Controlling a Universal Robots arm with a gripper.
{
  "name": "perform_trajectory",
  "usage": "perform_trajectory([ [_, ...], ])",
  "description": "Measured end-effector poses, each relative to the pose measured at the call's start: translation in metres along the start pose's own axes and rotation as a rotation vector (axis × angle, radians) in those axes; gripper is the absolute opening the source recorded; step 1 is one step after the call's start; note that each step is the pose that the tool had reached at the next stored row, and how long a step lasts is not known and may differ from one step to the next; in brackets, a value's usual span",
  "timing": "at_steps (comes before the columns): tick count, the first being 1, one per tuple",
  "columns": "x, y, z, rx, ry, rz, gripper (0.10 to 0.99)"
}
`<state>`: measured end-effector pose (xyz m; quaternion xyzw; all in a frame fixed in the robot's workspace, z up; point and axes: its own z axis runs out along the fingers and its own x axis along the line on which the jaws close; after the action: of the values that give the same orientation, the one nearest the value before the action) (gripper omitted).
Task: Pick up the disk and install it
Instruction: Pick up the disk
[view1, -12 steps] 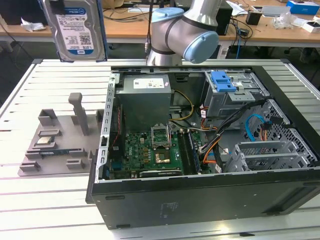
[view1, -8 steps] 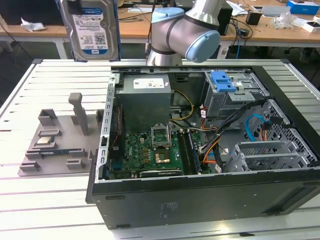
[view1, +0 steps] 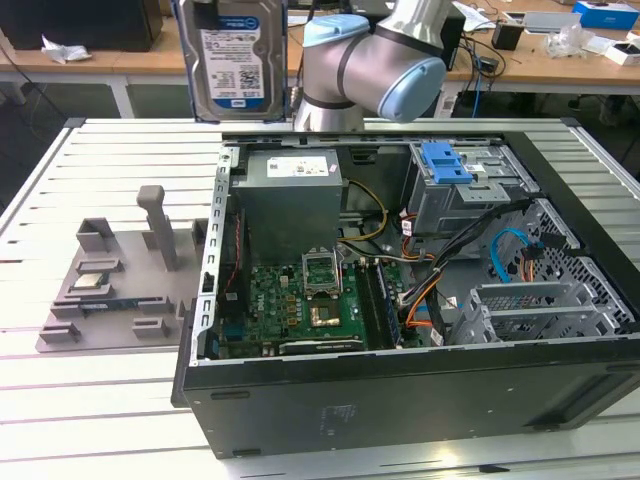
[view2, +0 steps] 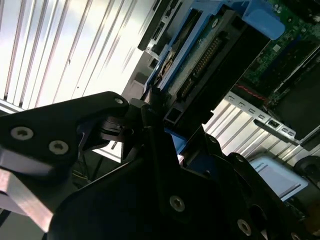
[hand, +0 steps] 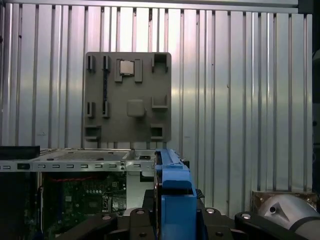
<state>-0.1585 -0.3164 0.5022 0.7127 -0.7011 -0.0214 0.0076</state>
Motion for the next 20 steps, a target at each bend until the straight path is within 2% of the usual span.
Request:
perform_trajectory([
  [4,0.0,-0.0193,-0.0006,-0.002,-0.0001,0.0,0.369],
  [8,0.0,-0.0529,-0.0014,-0.006,-0.0002,0.0,0.369],
  [10,0.0002,-0.062,-0.0017,-0.007,-0.0001,0.0,0.369],
  [12,0.0004,-0.0766,-0.002,-0.008,-0.0001,0.0,0.369],
  [13,0.0006,-0.0817,-0.0022,-0.008,-0.0001,0.0,0.369],
  [16,0.0037,-0.0887,-0.0023,-0.009,-0.0003,0.0,0.369],
  [20,0.0139,-0.0973,-0.0025,-0.011,-0.0002,0.0,0.369],
])
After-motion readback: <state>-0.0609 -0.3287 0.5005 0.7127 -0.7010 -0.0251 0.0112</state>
